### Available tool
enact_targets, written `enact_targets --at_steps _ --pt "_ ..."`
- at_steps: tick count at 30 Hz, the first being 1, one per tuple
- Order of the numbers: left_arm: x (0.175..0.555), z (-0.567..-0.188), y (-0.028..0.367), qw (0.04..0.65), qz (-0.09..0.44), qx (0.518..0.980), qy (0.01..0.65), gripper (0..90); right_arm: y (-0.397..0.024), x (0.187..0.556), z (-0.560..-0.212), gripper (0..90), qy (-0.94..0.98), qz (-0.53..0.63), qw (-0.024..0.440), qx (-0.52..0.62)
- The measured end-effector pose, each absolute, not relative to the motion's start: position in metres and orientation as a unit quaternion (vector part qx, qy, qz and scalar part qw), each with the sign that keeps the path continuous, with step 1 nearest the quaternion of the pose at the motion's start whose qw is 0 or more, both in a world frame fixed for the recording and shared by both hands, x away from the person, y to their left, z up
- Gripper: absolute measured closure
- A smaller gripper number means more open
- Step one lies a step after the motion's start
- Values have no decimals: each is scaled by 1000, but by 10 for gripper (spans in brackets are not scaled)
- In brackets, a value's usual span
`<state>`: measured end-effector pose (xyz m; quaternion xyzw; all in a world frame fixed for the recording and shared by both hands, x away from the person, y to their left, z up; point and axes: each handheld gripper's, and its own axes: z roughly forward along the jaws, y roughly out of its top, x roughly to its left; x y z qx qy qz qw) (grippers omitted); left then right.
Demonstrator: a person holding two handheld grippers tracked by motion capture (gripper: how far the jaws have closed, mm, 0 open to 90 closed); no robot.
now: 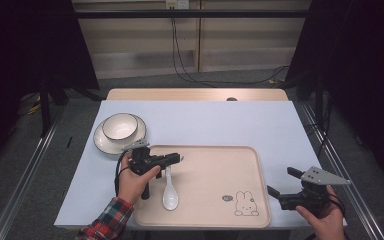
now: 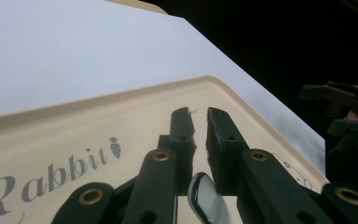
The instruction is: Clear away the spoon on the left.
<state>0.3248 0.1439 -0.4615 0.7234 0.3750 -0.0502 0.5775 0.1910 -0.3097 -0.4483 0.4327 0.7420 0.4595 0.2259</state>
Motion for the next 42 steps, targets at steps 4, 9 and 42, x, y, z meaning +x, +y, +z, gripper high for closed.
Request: enact_targets --at_steps 4,9,42 --pt "326 -463 144 573 -39 728 374 804 -309 191 -448 24 742 460 226 432" --pt "327 -465 143 571 -31 728 378 795 -309 191 -448 24 742 460 226 432" --pt "329 -454 150 570 39 735 366 516 -309 191 -447 24 745 458 228 429"
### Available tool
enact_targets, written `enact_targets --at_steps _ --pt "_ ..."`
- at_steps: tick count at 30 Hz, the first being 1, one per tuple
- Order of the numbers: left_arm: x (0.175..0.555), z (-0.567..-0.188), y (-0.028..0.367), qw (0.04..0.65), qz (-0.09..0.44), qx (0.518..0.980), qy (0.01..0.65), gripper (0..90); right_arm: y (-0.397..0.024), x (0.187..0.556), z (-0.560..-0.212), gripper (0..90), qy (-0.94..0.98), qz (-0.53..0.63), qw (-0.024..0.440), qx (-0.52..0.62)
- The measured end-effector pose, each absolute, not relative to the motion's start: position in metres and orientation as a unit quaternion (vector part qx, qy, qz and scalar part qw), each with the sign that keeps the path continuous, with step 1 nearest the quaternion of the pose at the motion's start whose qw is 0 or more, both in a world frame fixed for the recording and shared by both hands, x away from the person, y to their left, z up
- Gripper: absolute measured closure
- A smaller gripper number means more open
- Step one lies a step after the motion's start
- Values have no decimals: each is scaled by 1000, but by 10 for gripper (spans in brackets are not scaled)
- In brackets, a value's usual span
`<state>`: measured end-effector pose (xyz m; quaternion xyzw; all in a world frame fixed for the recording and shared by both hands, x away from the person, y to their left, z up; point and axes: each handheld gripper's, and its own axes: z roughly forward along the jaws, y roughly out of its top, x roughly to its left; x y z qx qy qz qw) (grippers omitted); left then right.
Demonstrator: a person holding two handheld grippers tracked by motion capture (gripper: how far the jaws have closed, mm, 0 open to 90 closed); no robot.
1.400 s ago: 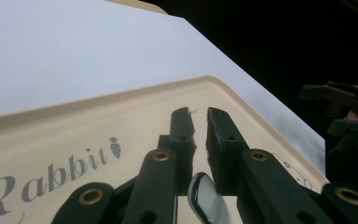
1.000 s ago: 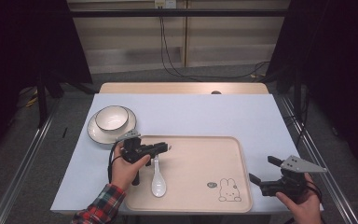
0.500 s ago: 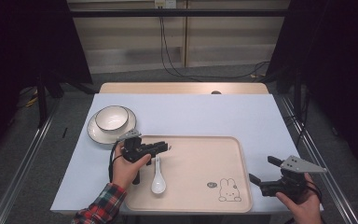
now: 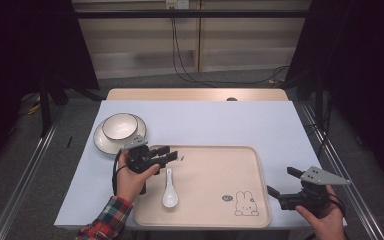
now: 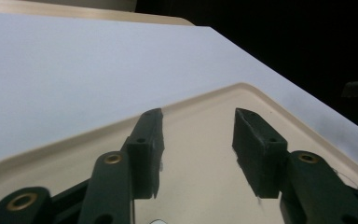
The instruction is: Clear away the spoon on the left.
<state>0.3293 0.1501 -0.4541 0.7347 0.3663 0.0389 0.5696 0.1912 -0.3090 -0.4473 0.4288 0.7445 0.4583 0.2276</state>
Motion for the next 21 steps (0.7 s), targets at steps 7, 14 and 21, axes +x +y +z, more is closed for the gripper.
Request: enact_targets --at_steps 7,14,21 --pt "329 -450 152 571 57 734 363 436 -309 191 -447 24 746 458 228 426" --pt "328 -447 153 568 67 736 362 327 -310 191 -447 24 744 458 230 428" --pt "327 -444 156 569 72 733 364 240 -309 191 -447 24 746 456 228 428"
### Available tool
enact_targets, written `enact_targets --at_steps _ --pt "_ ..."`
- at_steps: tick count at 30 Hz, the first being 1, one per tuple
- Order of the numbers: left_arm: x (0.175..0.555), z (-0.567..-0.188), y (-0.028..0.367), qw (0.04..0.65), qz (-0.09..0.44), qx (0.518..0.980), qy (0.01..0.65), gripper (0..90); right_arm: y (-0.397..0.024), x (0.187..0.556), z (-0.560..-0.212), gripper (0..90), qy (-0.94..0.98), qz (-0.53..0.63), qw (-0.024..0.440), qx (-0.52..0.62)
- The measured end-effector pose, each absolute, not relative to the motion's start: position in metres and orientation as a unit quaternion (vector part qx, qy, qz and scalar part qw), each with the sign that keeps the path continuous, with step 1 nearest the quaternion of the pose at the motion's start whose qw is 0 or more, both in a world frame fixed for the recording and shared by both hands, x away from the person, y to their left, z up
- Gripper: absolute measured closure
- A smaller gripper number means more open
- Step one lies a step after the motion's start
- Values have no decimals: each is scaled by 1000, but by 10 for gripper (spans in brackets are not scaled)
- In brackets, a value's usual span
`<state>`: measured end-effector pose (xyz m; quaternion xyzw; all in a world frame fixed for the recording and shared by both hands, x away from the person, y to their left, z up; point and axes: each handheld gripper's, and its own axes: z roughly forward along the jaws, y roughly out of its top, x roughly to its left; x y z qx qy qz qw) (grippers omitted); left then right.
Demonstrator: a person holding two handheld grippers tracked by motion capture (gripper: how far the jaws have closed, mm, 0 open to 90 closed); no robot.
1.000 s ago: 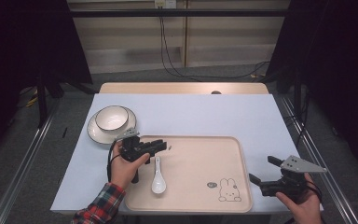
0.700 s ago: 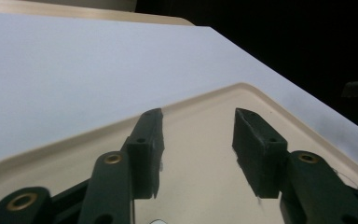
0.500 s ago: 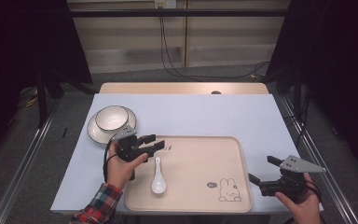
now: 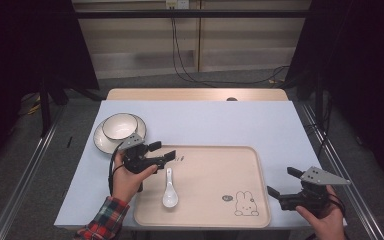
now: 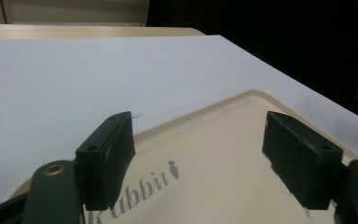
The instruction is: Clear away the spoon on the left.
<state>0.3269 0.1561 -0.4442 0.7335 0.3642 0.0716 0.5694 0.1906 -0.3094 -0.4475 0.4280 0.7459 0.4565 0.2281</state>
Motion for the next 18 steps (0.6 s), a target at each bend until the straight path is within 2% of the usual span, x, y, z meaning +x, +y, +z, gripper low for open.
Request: enact_targets --at_steps 18 --pt "323 -435 174 567 97 733 364 96 -311 191 -447 24 745 457 231 428"
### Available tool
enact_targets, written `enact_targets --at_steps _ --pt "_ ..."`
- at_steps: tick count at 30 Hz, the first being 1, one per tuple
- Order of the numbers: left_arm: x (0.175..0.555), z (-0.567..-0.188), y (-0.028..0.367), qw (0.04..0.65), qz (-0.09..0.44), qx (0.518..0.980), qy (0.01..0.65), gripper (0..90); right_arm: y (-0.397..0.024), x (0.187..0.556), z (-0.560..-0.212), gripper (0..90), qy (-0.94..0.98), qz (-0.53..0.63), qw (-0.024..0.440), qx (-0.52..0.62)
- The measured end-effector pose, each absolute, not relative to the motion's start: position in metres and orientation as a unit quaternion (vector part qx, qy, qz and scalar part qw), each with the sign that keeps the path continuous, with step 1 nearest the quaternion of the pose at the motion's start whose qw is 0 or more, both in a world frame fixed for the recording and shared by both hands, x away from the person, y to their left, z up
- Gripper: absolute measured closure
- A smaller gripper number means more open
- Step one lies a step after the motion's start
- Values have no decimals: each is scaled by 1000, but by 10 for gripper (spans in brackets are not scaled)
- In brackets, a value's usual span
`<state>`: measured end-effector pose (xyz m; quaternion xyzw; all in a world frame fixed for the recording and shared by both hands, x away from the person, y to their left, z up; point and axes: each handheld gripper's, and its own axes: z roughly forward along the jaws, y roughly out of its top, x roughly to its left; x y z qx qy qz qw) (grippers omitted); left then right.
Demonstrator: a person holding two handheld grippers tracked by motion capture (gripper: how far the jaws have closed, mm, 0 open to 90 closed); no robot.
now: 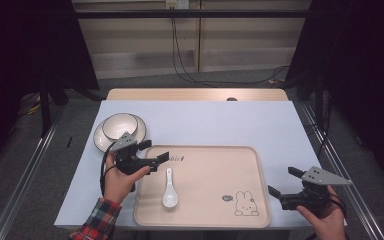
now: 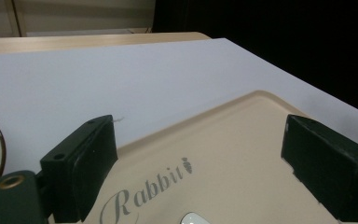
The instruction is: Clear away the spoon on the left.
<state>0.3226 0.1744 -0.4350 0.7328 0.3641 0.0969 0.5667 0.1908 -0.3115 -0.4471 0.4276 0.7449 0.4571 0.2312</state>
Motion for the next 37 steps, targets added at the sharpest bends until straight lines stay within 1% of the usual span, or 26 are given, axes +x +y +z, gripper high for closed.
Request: enact_targets --at_steps 15,21,24,29,37 --pt "322 -431 196 578 109 729 350 13 -313 191 -447 24 743 458 234 429" --pt "322 -431 207 574 115 732 347 13 -315 190 -446 24 740 457 239 433" --pt "321 -432 211 581 112 722 358 16 -316 190 -446 24 740 458 240 430" --pt "319 -430 221 583 129 721 351 16 -317 189 -445 24 735 462 244 432" --pt "318 -430 228 583 127 726 342 17 -318 187 -441 22 724 479 265 420"
